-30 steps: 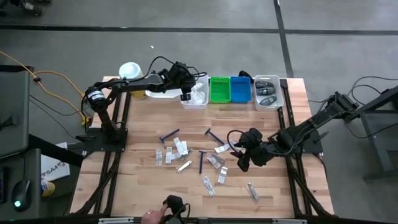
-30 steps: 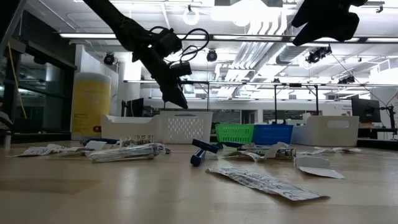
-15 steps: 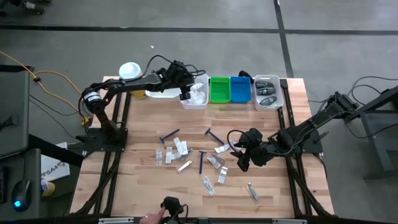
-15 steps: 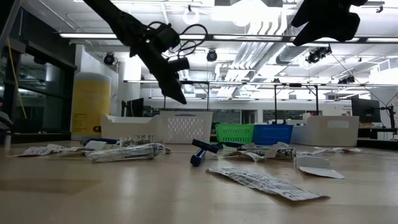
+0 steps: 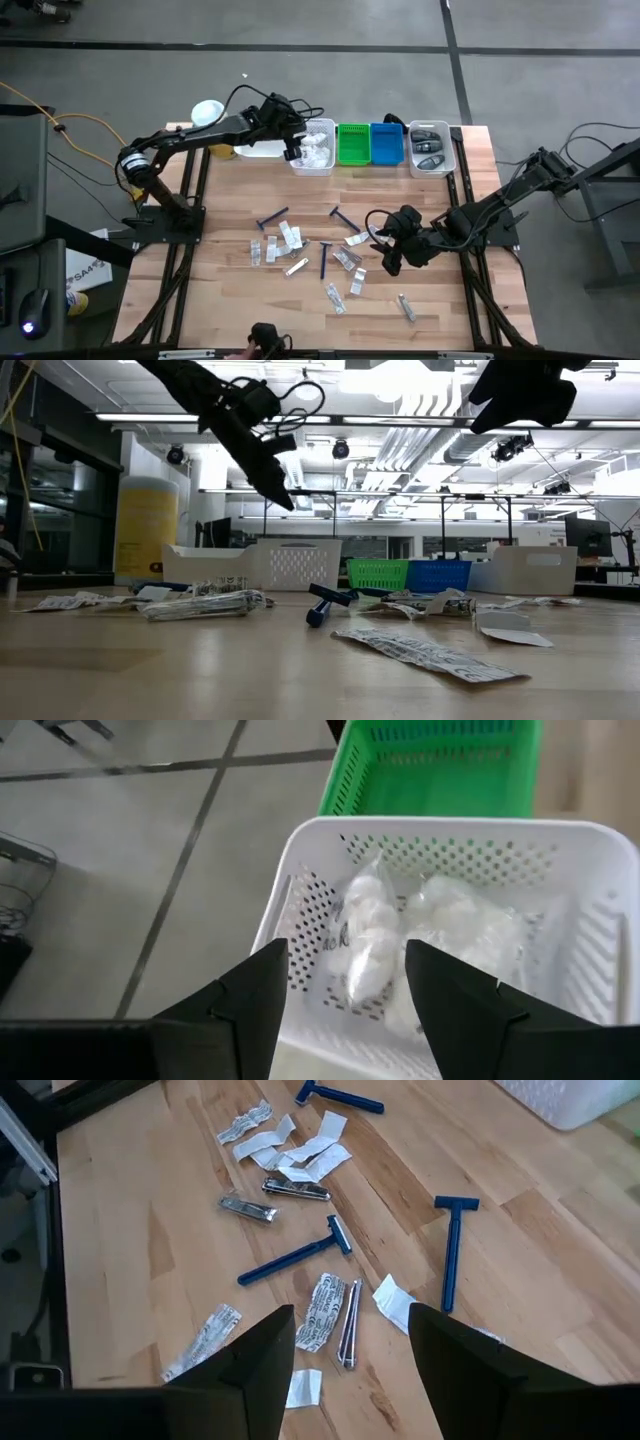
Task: Pick & Place Travel size toiletries
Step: Put the blue razor into the blue bin
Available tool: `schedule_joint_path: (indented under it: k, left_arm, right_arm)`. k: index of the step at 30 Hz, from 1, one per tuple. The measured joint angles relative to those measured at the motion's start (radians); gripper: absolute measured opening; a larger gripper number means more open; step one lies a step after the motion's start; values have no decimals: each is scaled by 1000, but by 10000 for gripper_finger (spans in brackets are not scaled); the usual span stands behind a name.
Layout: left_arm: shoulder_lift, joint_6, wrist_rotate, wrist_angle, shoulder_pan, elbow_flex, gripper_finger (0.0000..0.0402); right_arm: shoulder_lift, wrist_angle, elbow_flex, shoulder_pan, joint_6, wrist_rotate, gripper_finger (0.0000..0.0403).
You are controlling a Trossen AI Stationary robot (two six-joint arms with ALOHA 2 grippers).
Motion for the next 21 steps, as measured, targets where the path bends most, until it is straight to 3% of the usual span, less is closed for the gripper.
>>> schedule_joint_path:
  k: [7, 13, 16, 21]
  left_arm:
    - [-75, -23, 90, -139, 0, 0, 200]
    - [-110, -160, 236, -345, -16, 0, 200]
    - [-110, -178, 217, -426, -69, 0, 200]
    - [-110, -233, 90, -469, -205, -24, 200]
  right_arm:
    - [0, 0, 0, 0, -119, 1, 189]
    - [0, 17, -40, -12, -156, 7, 189]
    - [1, 31, -93, -17, -136, 15, 189]
    - [2, 156, -190, -35, -127, 109, 189]
